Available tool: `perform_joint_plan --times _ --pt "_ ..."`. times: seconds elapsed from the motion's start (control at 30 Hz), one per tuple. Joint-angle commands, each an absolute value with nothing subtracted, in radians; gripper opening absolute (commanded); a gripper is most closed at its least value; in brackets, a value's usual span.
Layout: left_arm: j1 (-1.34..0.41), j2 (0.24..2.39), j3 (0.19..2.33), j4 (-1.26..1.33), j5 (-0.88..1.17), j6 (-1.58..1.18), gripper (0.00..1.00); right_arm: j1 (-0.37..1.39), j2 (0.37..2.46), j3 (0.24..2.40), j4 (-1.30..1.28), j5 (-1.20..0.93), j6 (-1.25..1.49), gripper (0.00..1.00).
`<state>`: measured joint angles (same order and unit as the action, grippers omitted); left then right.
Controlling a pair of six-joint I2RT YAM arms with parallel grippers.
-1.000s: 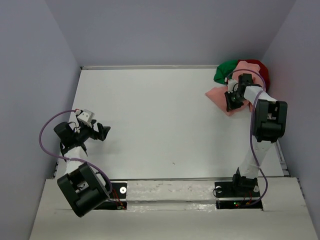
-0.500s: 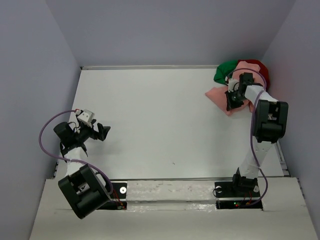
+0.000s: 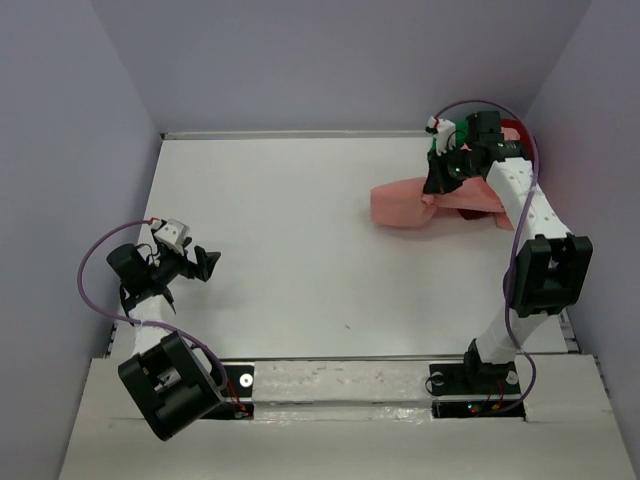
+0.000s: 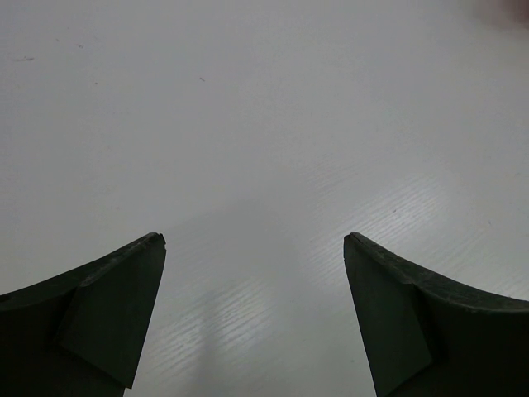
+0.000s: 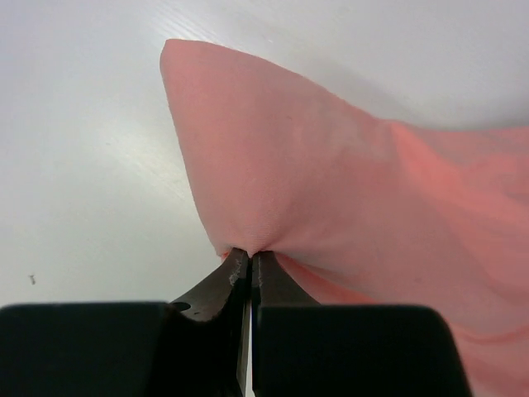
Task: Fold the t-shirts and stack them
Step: Grab crumpled tshirt from the corner of the board with the right arm, then move the tshirt to the center of the board, then flatten out the tshirt
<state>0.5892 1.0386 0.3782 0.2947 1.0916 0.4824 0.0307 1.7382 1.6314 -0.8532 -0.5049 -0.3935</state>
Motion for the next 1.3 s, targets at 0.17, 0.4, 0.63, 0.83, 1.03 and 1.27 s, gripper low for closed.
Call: perform_joint_plan --times 0.17,0.4,0.63,0.83,1.03,1.27 --pt "0.581 1.032 0.388 0.314 1.117 0.494 0.99 0.219 1.678 1.844 -1.080 -0.771 -0.455 0.00" --pt "0.581 1.040 0.390 0.314 1.117 0.494 0.99 0.239 1.736 2.003 -1.224 -1.012 -0.551 0.00" --pt "0.581 1.028 0.384 0.316 1.115 0.497 0.99 0.333 1.914 2.148 -1.359 -1.057 -0.647 1.00" --pt "0.578 1.026 0.383 0.316 1.115 0.497 0.99 0.345 1.887 2.068 -1.292 -0.922 -0.651 1.00" --pt "0.575 1.026 0.382 0.314 1.117 0.500 0.99 0.334 1.720 1.749 -0.938 -0.421 -0.460 1.00" --pt "0.563 1.023 0.385 0.305 1.117 0.514 0.99 0.220 1.649 1.474 -0.732 -0.117 -0.420 0.99"
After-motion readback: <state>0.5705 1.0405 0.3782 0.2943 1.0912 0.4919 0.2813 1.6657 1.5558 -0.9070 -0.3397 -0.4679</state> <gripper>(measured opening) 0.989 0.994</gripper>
